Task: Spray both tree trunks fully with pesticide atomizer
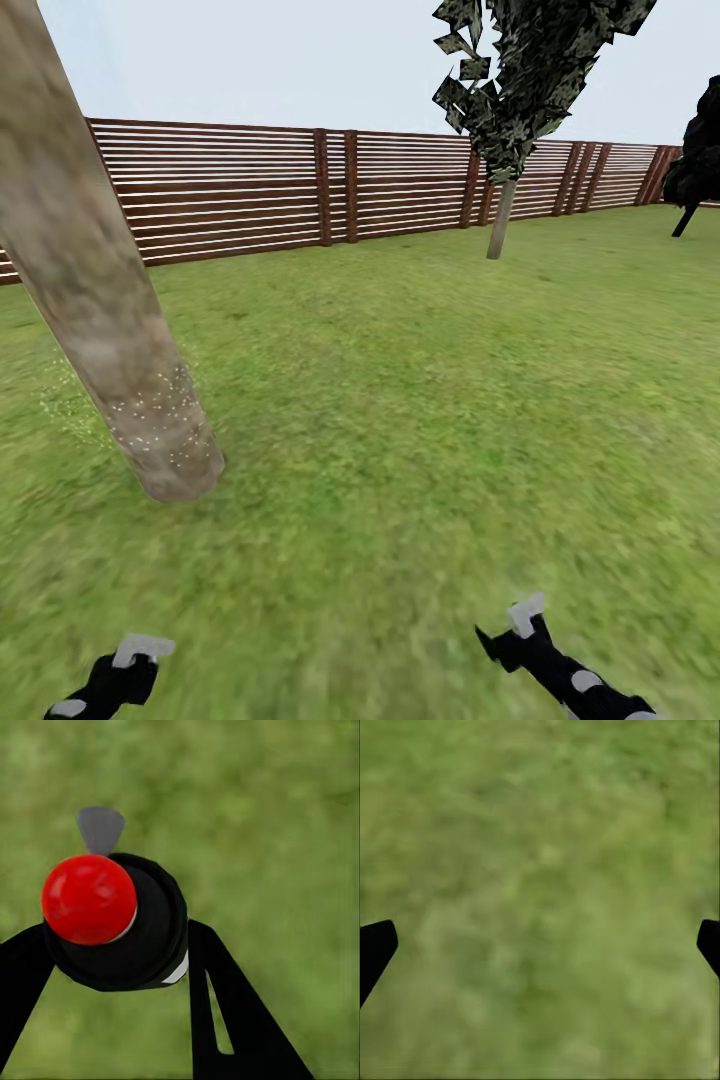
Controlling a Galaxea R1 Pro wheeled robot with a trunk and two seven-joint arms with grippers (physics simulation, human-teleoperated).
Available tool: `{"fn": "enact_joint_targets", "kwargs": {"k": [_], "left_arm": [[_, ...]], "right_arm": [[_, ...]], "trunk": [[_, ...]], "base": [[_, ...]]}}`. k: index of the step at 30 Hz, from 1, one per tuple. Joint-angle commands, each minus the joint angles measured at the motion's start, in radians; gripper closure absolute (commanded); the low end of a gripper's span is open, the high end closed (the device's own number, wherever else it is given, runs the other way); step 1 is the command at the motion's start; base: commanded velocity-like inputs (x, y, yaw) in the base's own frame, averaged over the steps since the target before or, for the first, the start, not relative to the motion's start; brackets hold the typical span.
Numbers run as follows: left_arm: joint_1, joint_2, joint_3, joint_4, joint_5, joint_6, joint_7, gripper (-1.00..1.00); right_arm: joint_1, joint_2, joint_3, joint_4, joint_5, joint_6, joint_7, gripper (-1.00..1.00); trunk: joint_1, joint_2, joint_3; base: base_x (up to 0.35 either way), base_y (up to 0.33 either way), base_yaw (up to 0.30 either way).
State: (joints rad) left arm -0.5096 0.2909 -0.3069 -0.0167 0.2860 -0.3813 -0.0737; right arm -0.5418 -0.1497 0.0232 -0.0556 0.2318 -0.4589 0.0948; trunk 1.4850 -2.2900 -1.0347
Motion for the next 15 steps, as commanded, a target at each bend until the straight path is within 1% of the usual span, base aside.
{"fn": "enact_joint_targets", "kwargs": {"k": [1,2,3,4,5,6,8,15], "left_arm": [[0.025,-0.008,-0.005,0.002,0.060,-0.063,0.058,1.00],[0.045,-0.022,-0.005,0.008,0.118,-0.099,0.097,1.00],[0.076,-0.034,-0.005,0.012,0.176,-0.127,0.123,1.00],[0.092,-0.039,-0.005,0.014,0.205,-0.138,0.132,1.00],[0.103,-0.043,-0.004,0.014,0.226,-0.144,0.137,1.00],[0.108,-0.044,-0.004,0.015,0.233,-0.146,0.139,1.00],[0.117,-0.044,-0.003,0.018,0.238,-0.146,0.141,1.00],[0.118,-0.047,-0.003,0.021,0.236,-0.145,0.141,1.00]], "right_arm": [[0.032,0.026,-0.004,0.007,-0.001,-0.005,-0.125,-1.00],[0.064,0.044,-0.006,0.010,-0.002,-0.038,-0.213,-1.00],[0.093,0.055,-0.007,0.012,-0.003,-0.118,-0.275,-1.00],[0.105,0.059,-0.007,0.014,-0.003,-0.163,-0.296,-1.00],[0.115,0.063,-0.008,0.015,-0.003,-0.192,-0.309,-1.00],[0.121,0.068,-0.008,0.016,-0.003,-0.202,-0.313,-1.00],[0.132,0.091,-0.008,0.023,-0.001,-0.212,-0.317,-1.00],[0.136,0.105,-0.007,0.027,0.003,-0.212,-0.314,-1.00]], "trunk": [[0.000,0.000,0.000],[0.000,0.000,0.000],[0.000,0.000,0.000],[0.000,0.000,0.000],[0.000,0.000,0.000],[0.000,0.000,0.000],[0.000,0.000,0.000],[0.000,0.000,0.000]], "base": [[0.000,0.000,0.000],[0.000,0.000,0.000],[0.000,0.000,0.000],[0.000,0.000,0.000],[0.000,0.000,0.000],[0.000,0.000,0.000],[0.000,0.000,0.000],[0.000,0.000,0.000]]}}
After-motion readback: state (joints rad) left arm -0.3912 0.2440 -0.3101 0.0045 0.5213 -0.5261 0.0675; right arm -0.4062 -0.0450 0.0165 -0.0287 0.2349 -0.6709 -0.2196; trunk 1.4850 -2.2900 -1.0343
